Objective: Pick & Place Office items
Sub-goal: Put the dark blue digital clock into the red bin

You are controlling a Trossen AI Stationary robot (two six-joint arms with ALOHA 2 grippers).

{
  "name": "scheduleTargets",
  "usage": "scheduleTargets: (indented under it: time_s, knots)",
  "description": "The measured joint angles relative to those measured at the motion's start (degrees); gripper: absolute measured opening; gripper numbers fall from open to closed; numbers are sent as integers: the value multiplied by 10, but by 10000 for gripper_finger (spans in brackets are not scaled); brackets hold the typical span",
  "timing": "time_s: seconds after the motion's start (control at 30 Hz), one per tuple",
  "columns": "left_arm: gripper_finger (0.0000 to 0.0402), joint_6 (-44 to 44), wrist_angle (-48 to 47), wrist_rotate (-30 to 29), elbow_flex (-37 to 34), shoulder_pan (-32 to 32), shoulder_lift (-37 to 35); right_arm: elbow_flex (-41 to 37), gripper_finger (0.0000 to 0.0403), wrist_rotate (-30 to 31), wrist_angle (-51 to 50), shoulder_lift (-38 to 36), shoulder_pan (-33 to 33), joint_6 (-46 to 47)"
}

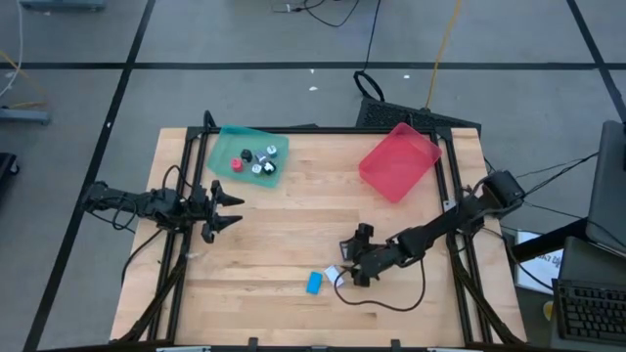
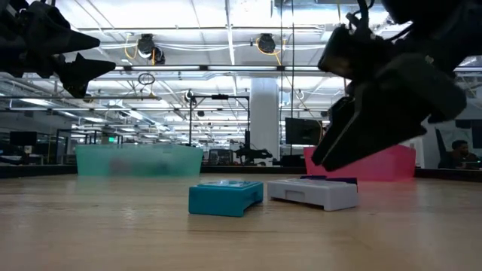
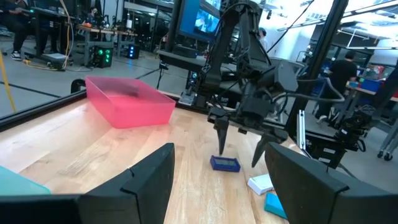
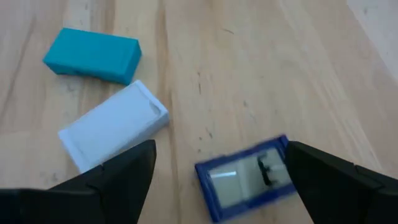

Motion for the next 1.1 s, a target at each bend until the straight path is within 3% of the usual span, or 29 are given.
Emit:
scheduleTargets:
  time_s: [0.2, 0.33, 0.5, 1.1]
  knots:
    - [253, 0, 0, 0, 0, 0, 0, 1, 345, 28, -20, -29, -8, 120]
    - [253, 0, 0, 0, 0, 0, 0, 1, 345, 25, -20, -10, -11, 197]
    - [253, 0, 0, 0, 0, 0, 0, 0, 345, 13, -30, 17, -11, 230]
    - [253, 0, 0, 0, 0, 0, 0, 1, 333, 15, -96, 19, -10, 168]
